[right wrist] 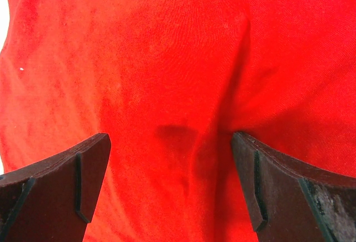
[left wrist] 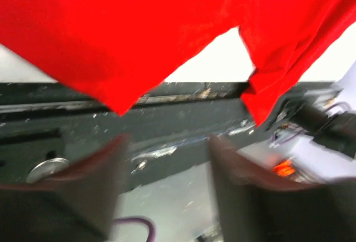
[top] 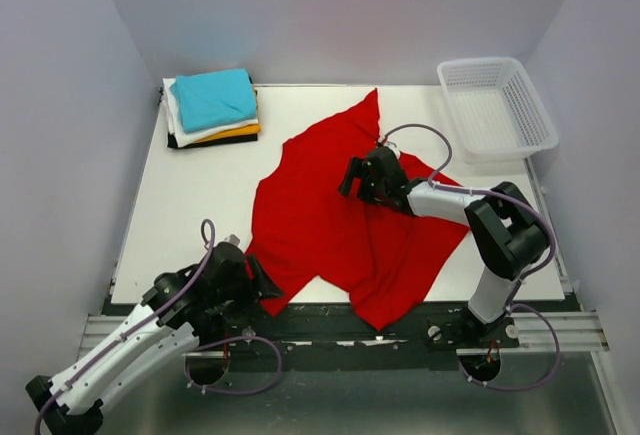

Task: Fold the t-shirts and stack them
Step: Flatten out the tshirt

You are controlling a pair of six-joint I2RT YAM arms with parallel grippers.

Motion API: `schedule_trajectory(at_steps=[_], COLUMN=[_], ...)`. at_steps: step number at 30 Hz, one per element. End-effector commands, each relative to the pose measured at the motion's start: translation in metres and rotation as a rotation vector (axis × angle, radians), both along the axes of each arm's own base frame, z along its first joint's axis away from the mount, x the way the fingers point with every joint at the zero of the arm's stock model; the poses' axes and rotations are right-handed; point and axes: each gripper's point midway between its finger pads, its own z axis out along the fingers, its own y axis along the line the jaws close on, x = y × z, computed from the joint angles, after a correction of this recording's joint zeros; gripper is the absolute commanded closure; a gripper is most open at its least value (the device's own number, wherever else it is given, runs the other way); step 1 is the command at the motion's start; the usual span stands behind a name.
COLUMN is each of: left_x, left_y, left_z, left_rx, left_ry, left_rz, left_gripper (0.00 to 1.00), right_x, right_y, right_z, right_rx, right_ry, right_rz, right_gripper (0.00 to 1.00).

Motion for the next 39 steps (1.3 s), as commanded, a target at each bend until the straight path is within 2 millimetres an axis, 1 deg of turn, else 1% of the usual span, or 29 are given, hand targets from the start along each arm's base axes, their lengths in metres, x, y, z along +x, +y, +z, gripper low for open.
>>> schedule_trajectory(at_steps=[1,2,4,6,7,8,9,11,13,14,16,17,19,21,22,26,27,29,30,31,32,34,36,37,39], left_x=[-0.001,0.003,0.012,0.031,0.042,0.052,0.066,0.094,0.126,0.139,0.169,0.183,0.207,0.224,0.232,0.247,0.249,0.245,0.241,0.233,0.225,0.211,0.196,0.189,0.174], left_y=[0.01,0.01,0.004,-0.006,-0.013,-0.02,-0.028,-0.038,-0.044,-0.05,-0.053,-0.05,-0.05,-0.054,-0.055,-0.057,-0.056,-0.053,-0.053,-0.053,-0.057,-0.052,-0.038,-0.027,-0.011], left_z=[0.024,0.03,0.048,0.065,0.075,0.081,0.089,0.1,0.105,0.111,0.108,0.102,0.092,0.08,0.07,0.033,0.023,0.004,-0.004,-0.011,-0.014,-0.022,-0.032,-0.036,-0.042], left_rx=[0.101,0.112,0.098,0.096,0.086,0.093,0.097,0.129,0.151,0.135,0.142,0.159,0.186,0.201,0.216,0.229,0.237,0.227,0.209,0.18,0.137,0.121,0.171,0.218,0.271], left_ry=[-0.021,-0.051,-0.125,-0.242,-0.301,-0.348,-0.402,-0.482,-0.522,-0.543,-0.561,-0.536,-0.518,-0.492,-0.467,-0.343,-0.319,-0.25,-0.215,-0.184,-0.173,-0.154,-0.109,-0.086,-0.059], left_rz=[-0.017,-0.03,-0.068,-0.098,-0.111,-0.132,-0.135,-0.124,-0.108,-0.123,-0.145,-0.135,-0.144,-0.177,-0.188,-0.211,-0.207,-0.213,-0.222,-0.24,-0.258,-0.237,-0.196,-0.169,-0.137], left_gripper=[0.08,0.02,0.01,0.01,0.01,0.01,0.01,0.01,0.01,0.01,0.01,0.01,0.01,0.01,0.01,0.01,0.01,0.01,0.01,0.01,0.01,0.01,0.01,0.01,0.01], right_x=[-0.015,-0.014,-0.013,-0.012,-0.012,-0.014,-0.015,-0.02,-0.028,-0.031,-0.039,-0.043,-0.049,-0.052,-0.053,-0.048,-0.046,-0.042,-0.038,-0.033,-0.028,-0.019,-0.01,-0.006,0.006], right_y=[-0.019,-0.019,-0.02,-0.023,-0.024,-0.027,-0.031,-0.042,-0.055,-0.062,-0.08,-0.09,-0.107,-0.118,-0.124,-0.134,-0.136,-0.137,-0.137,-0.134,-0.132,-0.127,-0.121,-0.12,-0.12], right_z=[-0.023,-0.018,-0.007,0.006,0.013,0.02,0.028,0.037,0.04,0.04,0.035,0.032,0.022,0.013,0.008,-0.001,-0.004,-0.009,-0.011,-0.012,-0.014,-0.02,-0.022,-0.023,-0.017], right_rx=[-0.107,-0.109,-0.114,-0.111,-0.107,-0.107,-0.104,-0.116,-0.129,-0.136,-0.163,-0.179,-0.193,-0.187,-0.186,-0.205,-0.211,-0.221,-0.229,-0.232,-0.234,-0.242,-0.241,-0.248,-0.275], right_ry=[0.08,0.069,0.046,0.018,0.004,-0.01,-0.026,-0.045,-0.053,-0.057,-0.044,-0.028,0.008,0.043,0.06,0.087,0.095,0.103,0.1,0.097,0.098,0.112,0.116,0.118,0.1], right_rz=[-0.012,-0.006,0.0,-0.006,-0.013,-0.019,-0.03,-0.064,-0.106,-0.126,-0.185,-0.22,-0.279,-0.303,-0.317,-0.345,-0.351,-0.354,-0.352,-0.346,-0.34,-0.326,-0.316,-0.315,-0.317], right_gripper=[0.0,0.0,0.0,0.0,0.0,0.0,0.0,0.0,0.0,0.0,0.0,0.0,0.0,0.0,0.0,0.0,0.0,0.0,0.0,0.0,0.0,0.0,0.0,0.0,0.0])
